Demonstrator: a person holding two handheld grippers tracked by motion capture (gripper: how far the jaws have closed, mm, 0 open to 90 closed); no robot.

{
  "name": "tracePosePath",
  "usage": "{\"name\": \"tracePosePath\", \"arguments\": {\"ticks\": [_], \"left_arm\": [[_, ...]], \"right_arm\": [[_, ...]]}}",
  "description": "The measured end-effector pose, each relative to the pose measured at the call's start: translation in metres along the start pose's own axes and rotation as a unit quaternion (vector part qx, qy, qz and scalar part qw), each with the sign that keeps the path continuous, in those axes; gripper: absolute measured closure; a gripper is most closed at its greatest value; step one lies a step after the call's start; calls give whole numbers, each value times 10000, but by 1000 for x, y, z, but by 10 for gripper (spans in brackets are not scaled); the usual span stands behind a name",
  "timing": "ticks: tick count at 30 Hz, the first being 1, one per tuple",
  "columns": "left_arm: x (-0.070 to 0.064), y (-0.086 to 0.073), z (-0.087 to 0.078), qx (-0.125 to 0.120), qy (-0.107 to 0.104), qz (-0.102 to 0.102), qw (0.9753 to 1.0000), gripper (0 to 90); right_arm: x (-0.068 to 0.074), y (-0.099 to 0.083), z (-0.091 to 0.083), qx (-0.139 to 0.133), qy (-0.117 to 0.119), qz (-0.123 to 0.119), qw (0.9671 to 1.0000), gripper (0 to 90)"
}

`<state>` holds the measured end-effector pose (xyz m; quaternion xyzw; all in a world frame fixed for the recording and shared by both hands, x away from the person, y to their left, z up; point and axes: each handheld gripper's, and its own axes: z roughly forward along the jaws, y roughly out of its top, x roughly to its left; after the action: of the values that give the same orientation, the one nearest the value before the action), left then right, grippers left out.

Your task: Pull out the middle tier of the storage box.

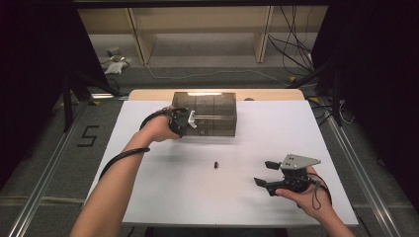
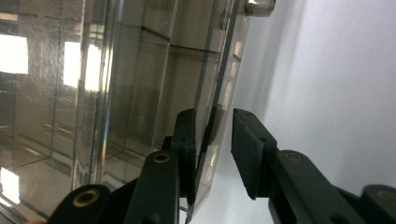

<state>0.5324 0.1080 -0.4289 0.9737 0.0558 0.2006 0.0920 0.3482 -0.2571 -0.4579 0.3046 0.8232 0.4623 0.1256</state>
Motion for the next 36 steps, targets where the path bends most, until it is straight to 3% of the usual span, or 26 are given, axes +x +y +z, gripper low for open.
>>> {"name": "tracePosePath", "arguments": {"ticks": [5, 9, 15, 18, 26, 36], "left_arm": [[3, 2, 0, 75, -114, 57, 9999, 736], [5, 3, 3, 202, -183, -8, 9996, 736], [6, 7, 2, 367, -351, 243, 9984, 778], [6, 8, 2, 456, -437, 461, 9969, 790], [4, 8, 0, 389, -614, 656, 9952, 820], [0, 7, -6, 331, -657, 772, 9943, 823]], "right_arm": [[0, 0, 0, 21, 7, -10, 10000, 262], [-1, 0, 0, 2, -7, -17, 10000, 262], [-1, -1, 0, 18, -6, -19, 10000, 262], [-1, 0, 0, 13, -8, -26, 10000, 262], [-1, -1, 0, 10, -7, -23, 10000, 262], [-2, -1, 0, 23, 8, -17, 10000, 262]]}}
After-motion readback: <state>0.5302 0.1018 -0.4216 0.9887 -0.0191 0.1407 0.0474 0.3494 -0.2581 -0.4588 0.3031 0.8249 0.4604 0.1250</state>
